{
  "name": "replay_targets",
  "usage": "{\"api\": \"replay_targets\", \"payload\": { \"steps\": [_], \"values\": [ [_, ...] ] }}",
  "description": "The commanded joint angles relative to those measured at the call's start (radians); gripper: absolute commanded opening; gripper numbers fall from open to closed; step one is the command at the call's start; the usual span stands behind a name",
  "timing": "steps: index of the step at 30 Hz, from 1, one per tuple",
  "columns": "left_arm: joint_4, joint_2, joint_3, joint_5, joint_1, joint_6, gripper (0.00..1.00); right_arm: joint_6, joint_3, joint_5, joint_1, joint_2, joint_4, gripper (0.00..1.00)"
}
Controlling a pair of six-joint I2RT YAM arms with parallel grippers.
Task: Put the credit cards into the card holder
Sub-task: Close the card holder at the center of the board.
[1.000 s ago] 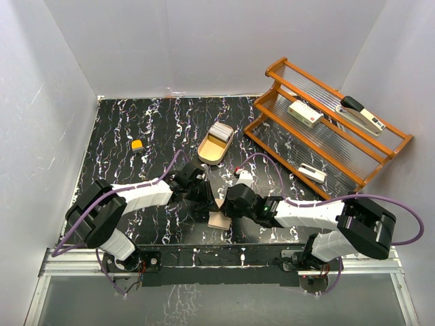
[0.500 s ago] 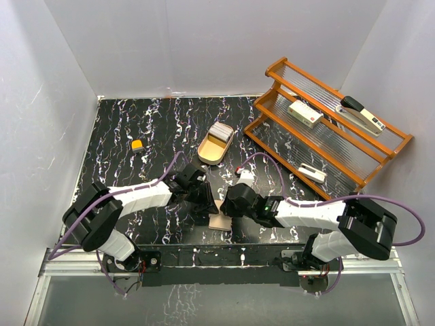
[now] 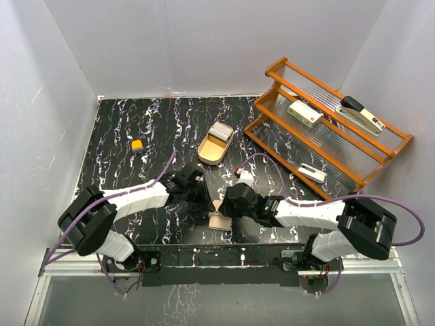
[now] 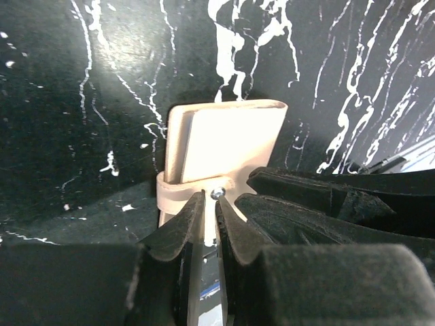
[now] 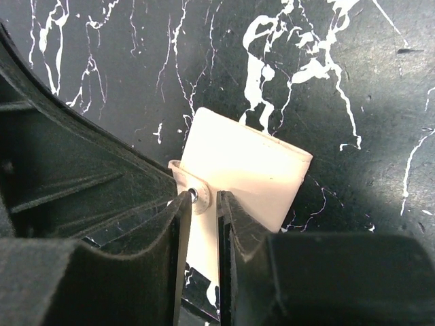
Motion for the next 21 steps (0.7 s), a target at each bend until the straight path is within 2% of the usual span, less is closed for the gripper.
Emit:
{"api": "replay_targets", "payload": {
  "steps": [1,21],
  "values": [
    [-0.052,-0.024,0.000,-0.060,-0.002,0.007,0.10,0.006,0.034,-0.010,-0.005,0.027,0.050,0.20],
    [0.030,0.013,-0.047,-0.024,-0.003,0.010,0.07,0.013,0.016,-0.055,-0.005,0.052,0.089,0.16]
  ]
}}
